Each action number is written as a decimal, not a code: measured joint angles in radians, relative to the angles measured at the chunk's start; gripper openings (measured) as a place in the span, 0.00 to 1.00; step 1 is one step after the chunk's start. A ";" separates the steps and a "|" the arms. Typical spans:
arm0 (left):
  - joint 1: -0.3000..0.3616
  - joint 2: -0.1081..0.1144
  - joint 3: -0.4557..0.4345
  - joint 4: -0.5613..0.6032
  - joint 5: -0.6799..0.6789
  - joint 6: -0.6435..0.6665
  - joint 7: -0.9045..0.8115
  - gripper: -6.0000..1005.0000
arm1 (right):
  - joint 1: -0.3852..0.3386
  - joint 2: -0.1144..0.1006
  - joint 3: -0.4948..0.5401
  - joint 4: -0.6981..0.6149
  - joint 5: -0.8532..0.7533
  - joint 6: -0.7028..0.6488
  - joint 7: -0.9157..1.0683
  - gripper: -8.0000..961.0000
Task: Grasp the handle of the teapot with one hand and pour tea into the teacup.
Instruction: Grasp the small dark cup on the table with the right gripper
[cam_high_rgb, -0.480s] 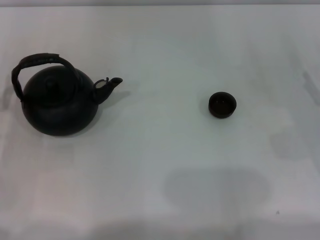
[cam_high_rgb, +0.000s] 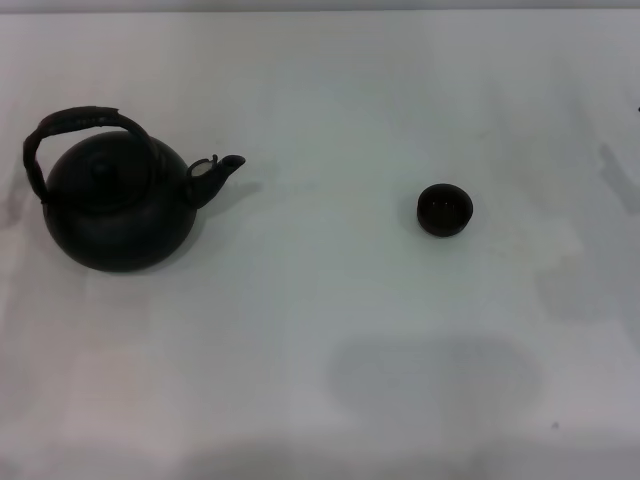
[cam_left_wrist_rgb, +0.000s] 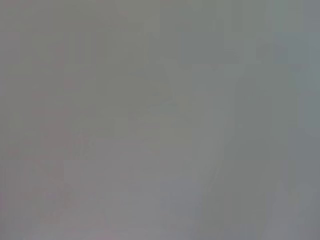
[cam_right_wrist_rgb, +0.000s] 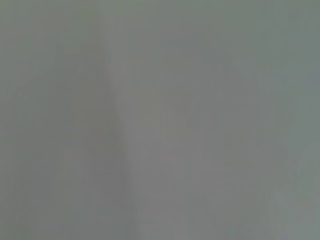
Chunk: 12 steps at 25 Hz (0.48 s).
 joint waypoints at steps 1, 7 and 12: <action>0.001 0.000 0.000 -0.001 0.001 -0.002 0.000 0.88 | 0.000 -0.001 -0.004 -0.001 0.000 0.001 0.000 0.88; 0.010 0.005 0.000 -0.002 0.037 -0.003 -0.016 0.88 | -0.042 -0.009 -0.072 -0.064 -0.001 0.007 0.039 0.88; 0.022 0.006 0.000 0.007 0.056 -0.005 -0.026 0.88 | -0.108 -0.035 -0.152 -0.220 -0.097 0.021 0.195 0.88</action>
